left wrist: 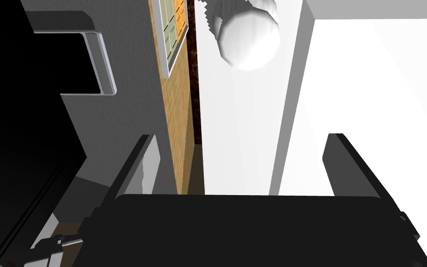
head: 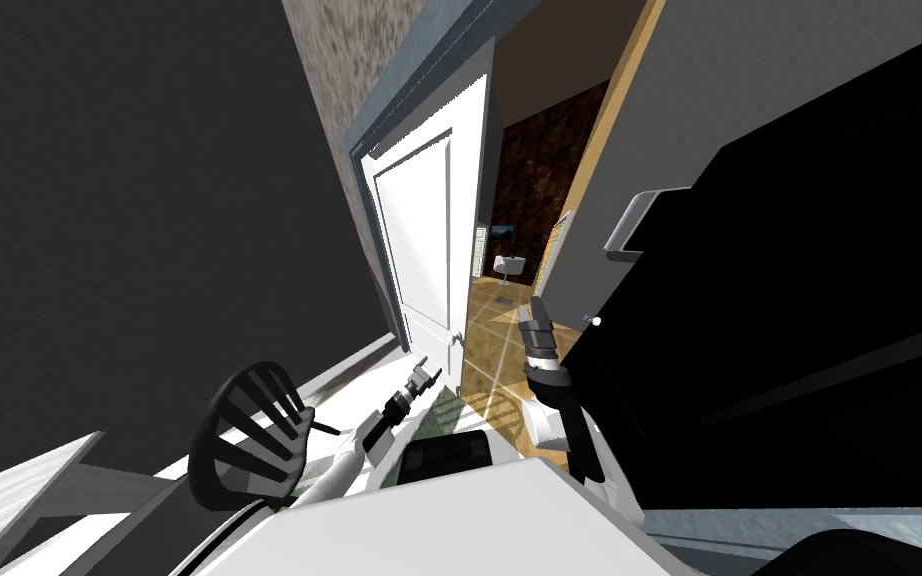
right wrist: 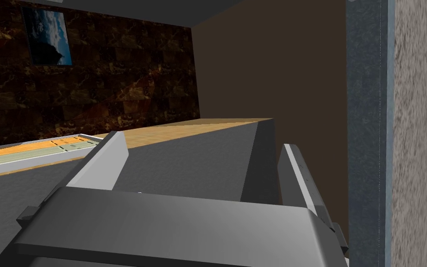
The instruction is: Push the door open
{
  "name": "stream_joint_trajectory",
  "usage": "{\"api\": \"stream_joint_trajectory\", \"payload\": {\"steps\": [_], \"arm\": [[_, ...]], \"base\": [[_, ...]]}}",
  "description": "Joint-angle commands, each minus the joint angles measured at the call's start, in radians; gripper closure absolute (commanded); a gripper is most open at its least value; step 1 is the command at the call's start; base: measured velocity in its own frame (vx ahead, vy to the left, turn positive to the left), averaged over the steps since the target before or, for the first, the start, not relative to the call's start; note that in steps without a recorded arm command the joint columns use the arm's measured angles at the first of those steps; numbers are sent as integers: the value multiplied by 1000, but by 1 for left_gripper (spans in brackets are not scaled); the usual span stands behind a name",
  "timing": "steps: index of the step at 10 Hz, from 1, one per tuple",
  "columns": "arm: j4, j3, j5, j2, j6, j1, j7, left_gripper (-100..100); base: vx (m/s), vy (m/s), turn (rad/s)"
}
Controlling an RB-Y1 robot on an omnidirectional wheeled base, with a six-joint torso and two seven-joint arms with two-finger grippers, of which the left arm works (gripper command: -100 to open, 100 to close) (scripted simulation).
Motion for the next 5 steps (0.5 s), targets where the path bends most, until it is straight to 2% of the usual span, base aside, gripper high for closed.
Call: {"api": "stream_joint_trajectory", "payload": {"steps": [1, 2, 3, 5], "arm": [[32, -5, -5, 0, -11, -14, -21, -100], [24, -3, -3, -2, -8, -10, -14, -100], [28, 0, -2, -7, -7, -11, -22, -100], [31, 3, 0, -12, -5, -11, -27, -100]], "base": [[109, 16, -5], [52, 8, -1], [113, -66, -36], [170, -104, -25]]}}
